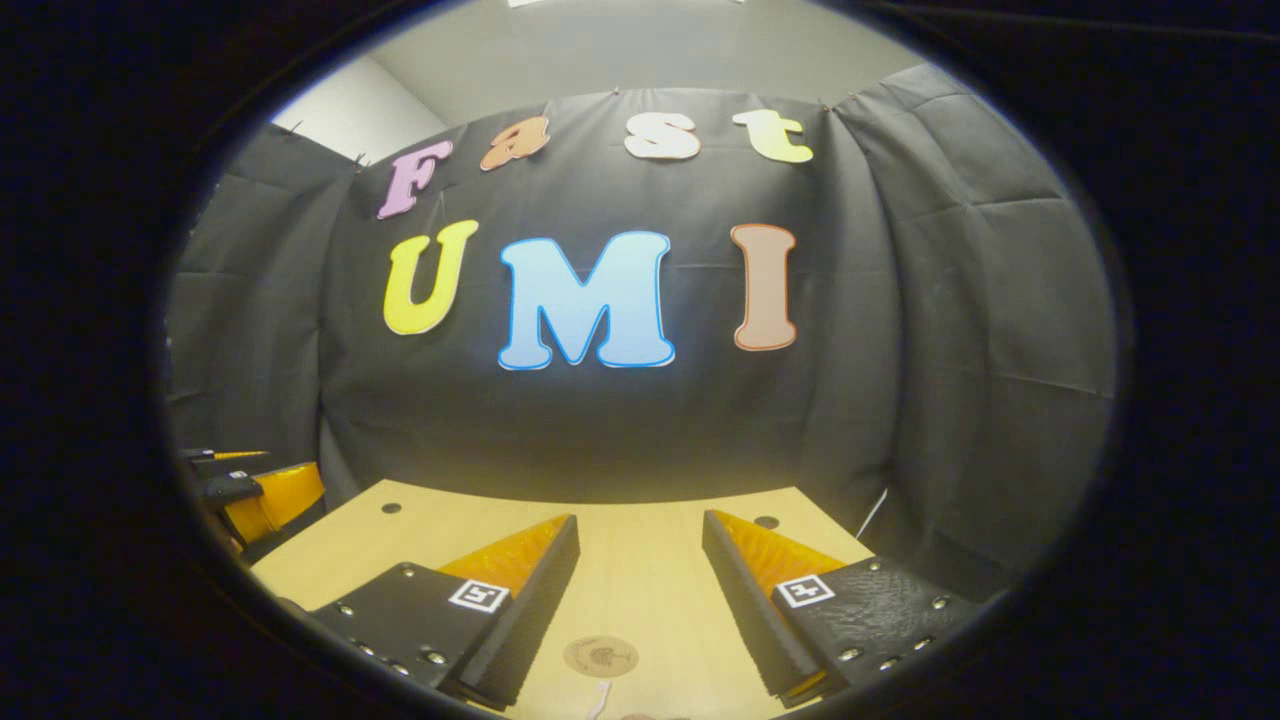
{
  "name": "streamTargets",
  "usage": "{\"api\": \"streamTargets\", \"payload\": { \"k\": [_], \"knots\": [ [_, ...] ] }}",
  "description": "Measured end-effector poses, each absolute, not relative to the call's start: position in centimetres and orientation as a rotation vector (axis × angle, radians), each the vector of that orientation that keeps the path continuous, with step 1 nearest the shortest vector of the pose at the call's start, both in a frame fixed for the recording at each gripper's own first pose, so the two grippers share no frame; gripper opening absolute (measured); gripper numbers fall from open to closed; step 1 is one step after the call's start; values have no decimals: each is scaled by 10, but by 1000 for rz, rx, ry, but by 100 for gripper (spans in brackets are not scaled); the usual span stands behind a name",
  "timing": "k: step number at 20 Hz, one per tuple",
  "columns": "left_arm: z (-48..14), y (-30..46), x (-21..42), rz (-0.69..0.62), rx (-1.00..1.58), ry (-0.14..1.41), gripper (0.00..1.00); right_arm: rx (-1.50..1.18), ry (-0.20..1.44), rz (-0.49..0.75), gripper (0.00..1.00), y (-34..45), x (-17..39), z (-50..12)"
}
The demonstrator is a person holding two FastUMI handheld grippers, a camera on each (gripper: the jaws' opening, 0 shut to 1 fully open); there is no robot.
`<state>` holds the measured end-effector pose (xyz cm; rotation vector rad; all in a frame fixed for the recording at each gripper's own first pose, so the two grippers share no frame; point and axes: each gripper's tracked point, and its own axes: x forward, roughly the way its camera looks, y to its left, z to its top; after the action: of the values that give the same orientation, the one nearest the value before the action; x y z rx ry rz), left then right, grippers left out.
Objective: Put the toothbrush and toothpaste on the desktop into the cup, then pick up the cup and place it on the coaster on the desktop.
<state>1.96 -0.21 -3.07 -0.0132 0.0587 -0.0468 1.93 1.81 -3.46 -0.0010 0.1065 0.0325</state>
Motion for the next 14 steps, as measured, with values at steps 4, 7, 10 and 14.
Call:
{"api": "streamTargets", "payload": {
  "k": [4,7,10,14],
  "knots": [
    [-37,-8,25,-58,-4,85,96,-4,155,30,82,16,25,-48],
    [-58,-10,30,-56,-20,151,95,9,235,29,82,16,30,-67],
    [-90,-10,31,-62,-24,253,95,28,338,37,82,20,30,-94],
    [-144,-6,28,-75,-30,406,95,25,526,64,83,31,23,-146]
  ]
}}
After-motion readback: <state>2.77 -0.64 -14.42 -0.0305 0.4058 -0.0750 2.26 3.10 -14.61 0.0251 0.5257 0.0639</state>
